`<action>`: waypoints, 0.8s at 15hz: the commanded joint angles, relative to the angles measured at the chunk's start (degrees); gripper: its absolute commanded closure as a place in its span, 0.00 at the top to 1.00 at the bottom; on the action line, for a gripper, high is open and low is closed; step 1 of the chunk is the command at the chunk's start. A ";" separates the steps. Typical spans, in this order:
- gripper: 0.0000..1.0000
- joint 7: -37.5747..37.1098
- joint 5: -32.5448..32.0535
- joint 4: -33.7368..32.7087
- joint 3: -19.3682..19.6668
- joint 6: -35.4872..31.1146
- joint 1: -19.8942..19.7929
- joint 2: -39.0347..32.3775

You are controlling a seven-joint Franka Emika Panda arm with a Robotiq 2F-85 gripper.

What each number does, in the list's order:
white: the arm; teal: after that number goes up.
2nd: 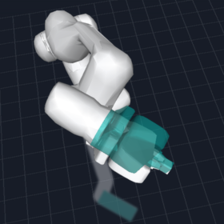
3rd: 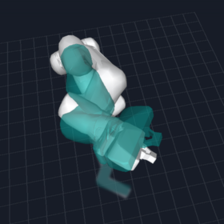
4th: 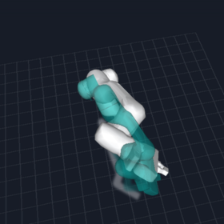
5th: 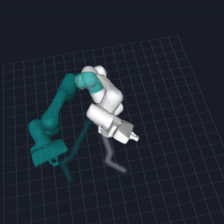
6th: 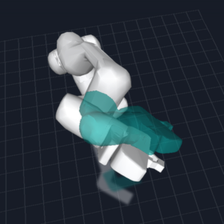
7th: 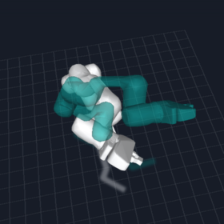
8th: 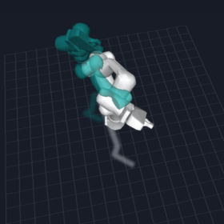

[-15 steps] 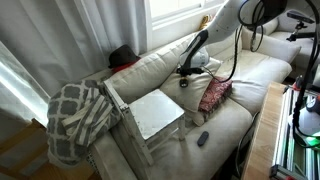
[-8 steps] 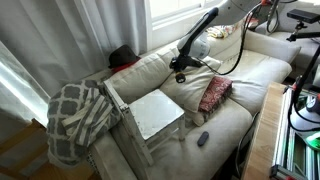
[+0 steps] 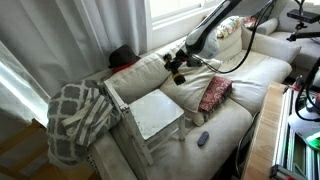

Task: Place the torch upright on the seat of the white chair.

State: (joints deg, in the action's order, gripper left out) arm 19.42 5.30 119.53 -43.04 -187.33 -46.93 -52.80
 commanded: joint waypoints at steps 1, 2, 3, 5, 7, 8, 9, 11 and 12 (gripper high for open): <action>0.02 -4.53 -7.59 2.32 -0.88 -1.34 -1.79 -0.02; 0.10 -5.23 -9.12 3.64 -1.48 -1.76 -2.66 0.04; 0.10 -5.79 -9.57 3.64 -1.11 -1.76 -2.50 -0.04; 0.10 -6.07 -9.75 3.08 -0.54 -1.76 -2.08 -0.25; 0.02 -6.08 -9.77 2.93 -0.49 -1.76 -2.02 -0.27; 0.02 -4.37 -12.32 3.51 -3.06 -1.70 -4.33 -2.39; 0.02 -2.77 -15.41 4.14 -5.54 -1.90 -6.15 -4.49; 0.02 -1.12 -20.68 5.70 -8.36 -2.82 -7.61 -7.31; 0.02 -0.50 -23.05 6.16 -9.68 -2.98 -8.22 -8.89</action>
State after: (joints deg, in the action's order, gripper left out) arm 16.75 -10.88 123.81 -47.69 -188.97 -51.36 -56.71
